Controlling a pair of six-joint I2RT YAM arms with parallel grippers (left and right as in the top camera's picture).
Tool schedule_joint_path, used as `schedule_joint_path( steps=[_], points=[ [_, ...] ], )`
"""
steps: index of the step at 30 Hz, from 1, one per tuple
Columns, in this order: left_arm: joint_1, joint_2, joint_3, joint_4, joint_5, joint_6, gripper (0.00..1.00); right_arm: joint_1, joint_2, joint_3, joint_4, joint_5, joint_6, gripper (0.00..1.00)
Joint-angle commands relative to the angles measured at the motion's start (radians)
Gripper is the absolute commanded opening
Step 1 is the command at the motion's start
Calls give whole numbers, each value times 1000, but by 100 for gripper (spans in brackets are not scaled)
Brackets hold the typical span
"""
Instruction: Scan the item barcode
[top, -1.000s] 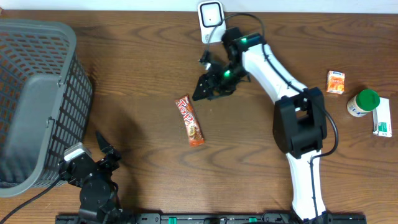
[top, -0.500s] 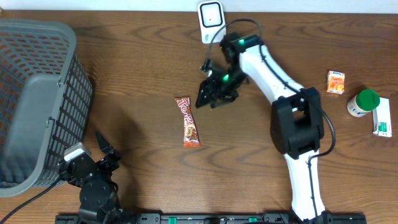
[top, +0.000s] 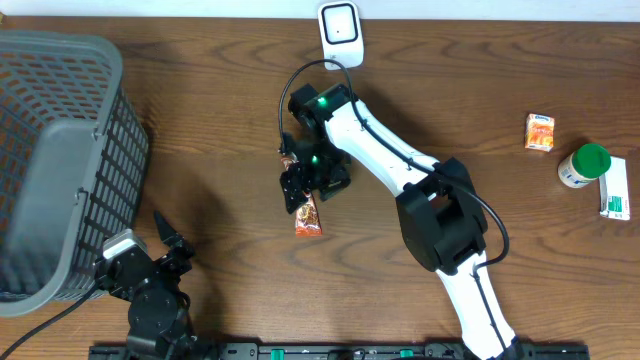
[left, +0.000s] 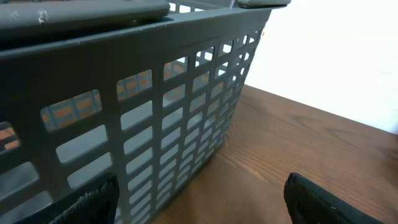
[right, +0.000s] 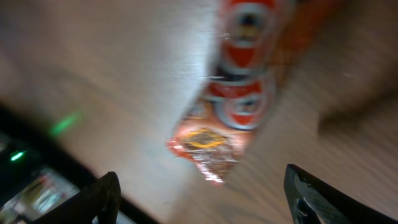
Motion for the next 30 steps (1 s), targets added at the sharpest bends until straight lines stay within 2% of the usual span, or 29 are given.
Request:
schedule_joint_path(
  steps=[1, 15, 24, 30],
  points=[
    [2, -1, 3, 0, -12, -5, 85, 13, 1, -3, -5, 113, 61, 80],
    [2, -1, 3, 0, -13, -5, 85, 31, 1, -212, 116, -27, 46, 78],
    [2, -1, 3, 0, -13, -5, 85, 38, 1, -238, 230, -25, 85, 79],
    [2, -1, 3, 1, -13, -5, 85, 37, 1, -336, 341, 24, 141, 81]
  ],
)
